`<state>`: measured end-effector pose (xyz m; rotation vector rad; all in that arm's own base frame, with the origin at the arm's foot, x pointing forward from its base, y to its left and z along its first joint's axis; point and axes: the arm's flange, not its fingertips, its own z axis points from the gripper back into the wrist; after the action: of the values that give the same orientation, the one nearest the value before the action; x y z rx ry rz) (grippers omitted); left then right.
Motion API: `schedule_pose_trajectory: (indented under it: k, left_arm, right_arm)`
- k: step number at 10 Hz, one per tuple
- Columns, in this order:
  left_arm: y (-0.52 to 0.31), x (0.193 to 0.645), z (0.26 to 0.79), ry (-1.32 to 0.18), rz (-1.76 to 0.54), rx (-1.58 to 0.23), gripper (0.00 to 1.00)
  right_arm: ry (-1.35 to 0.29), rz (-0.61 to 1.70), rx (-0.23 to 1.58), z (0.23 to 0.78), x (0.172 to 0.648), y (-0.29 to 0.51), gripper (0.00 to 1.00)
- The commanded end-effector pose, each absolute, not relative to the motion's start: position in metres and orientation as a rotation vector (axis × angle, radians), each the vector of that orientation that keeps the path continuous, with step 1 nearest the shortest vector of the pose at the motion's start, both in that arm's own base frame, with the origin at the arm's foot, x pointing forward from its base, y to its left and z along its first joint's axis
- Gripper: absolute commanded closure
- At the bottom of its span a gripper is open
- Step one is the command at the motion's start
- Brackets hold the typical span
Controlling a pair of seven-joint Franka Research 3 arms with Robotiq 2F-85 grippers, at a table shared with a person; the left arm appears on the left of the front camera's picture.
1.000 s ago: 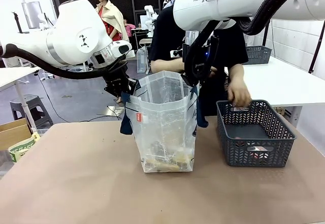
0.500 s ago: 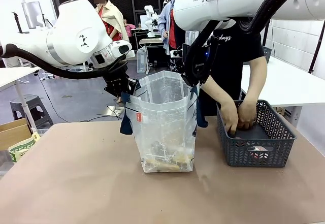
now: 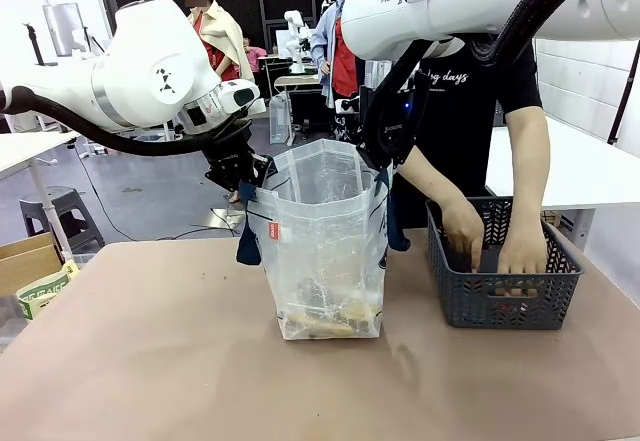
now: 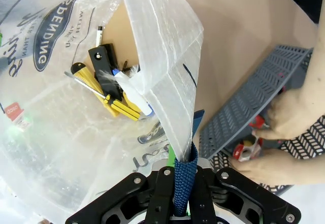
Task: Transfer purchased items from the store into the shopping bag.
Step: Move the Reusable shopping bag to the right side of the table.
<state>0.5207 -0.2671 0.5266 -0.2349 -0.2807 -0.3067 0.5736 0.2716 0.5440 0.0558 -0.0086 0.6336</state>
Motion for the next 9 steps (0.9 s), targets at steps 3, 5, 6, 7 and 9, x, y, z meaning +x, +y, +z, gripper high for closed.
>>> schedule_pose_trajectory:
  k: [3,5,6,7,9]
  left_arm:
    - [-0.2654,0.5211,0.5270,-0.284,-0.303,-0.236,1.00]
    - [-0.2654,0.5211,0.5270,-0.284,-0.303,-0.236,1.00]
    - [-0.2654,0.5211,0.5270,-0.284,-0.303,-0.236,1.00]
    - [-0.2654,0.5211,0.5270,-0.284,-0.303,-0.236,1.00]
    - [-0.2654,0.5211,0.5270,-0.284,-0.303,-0.236,1.00]
  right_arm:
    - [-0.013,0.633,0.051,0.5451,0.5740,0.2710,1.00]
    - [-0.013,0.633,0.051,0.5451,0.5740,0.2710,1.00]
    - [-0.013,0.633,0.051,0.5451,0.5740,0.2710,1.00]
    - [-0.013,0.633,0.051,0.5451,0.5740,0.2710,1.00]
    - [-0.013,0.633,0.051,0.5451,0.5740,0.2710,1.00]
